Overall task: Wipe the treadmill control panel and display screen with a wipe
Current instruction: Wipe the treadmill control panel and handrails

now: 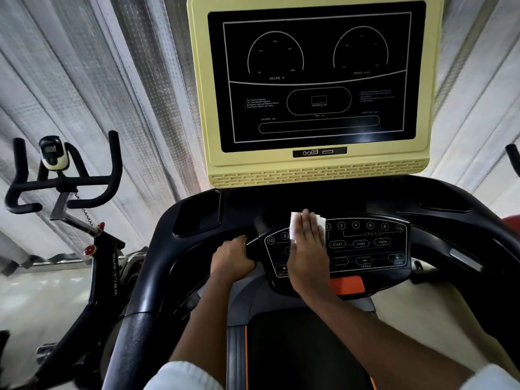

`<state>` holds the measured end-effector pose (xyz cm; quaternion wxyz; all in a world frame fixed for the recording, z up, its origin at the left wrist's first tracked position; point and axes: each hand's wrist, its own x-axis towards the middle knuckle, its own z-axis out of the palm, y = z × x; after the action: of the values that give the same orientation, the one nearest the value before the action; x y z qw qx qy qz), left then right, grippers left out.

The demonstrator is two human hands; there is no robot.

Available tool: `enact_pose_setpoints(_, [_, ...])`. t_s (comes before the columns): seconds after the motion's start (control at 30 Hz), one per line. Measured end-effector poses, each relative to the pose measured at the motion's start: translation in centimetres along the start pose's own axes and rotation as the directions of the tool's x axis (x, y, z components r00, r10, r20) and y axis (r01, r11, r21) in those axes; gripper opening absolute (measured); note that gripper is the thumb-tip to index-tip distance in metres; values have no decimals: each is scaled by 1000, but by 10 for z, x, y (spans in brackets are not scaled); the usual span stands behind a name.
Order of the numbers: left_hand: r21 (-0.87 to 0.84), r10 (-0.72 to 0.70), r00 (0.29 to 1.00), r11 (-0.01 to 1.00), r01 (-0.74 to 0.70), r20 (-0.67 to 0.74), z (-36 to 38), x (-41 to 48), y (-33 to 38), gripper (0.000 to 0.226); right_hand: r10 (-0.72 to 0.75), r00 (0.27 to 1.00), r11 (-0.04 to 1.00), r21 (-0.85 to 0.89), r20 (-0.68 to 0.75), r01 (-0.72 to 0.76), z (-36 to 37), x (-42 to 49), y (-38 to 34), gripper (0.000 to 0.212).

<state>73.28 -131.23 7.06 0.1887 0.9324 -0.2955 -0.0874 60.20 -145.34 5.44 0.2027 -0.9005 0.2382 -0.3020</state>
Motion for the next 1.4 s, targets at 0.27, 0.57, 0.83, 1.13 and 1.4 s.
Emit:
enact_pose_setpoints(0.27, [-19,6,1000,1000,-6,-6,1,0,-1,21,-52,997,998,24,54,51,-5,1,12,60])
enact_pose_setpoints(0.57, [-25,-7,1000,1000,7,-5,0,-1,0,22,49,998,997,-51,-32,-51,-13,-3,18,61])
enact_pose_setpoints(0.83, [-17,-21,1000,1000,21,4,-1,-1,2,24,116,991,991,-60,-64,-120,-24,2,38,58])
enact_pose_setpoints(1.13, [3,-40,999,999,40,21,-1,0,1,26,140,989,987,-70,-44,-143,-38,18,60,61])
enact_pose_setpoints(1.4, [-1,-44,999,999,44,22,-1,0,2,28,104,993,991,-82,-50,-107,-45,14,77,60])
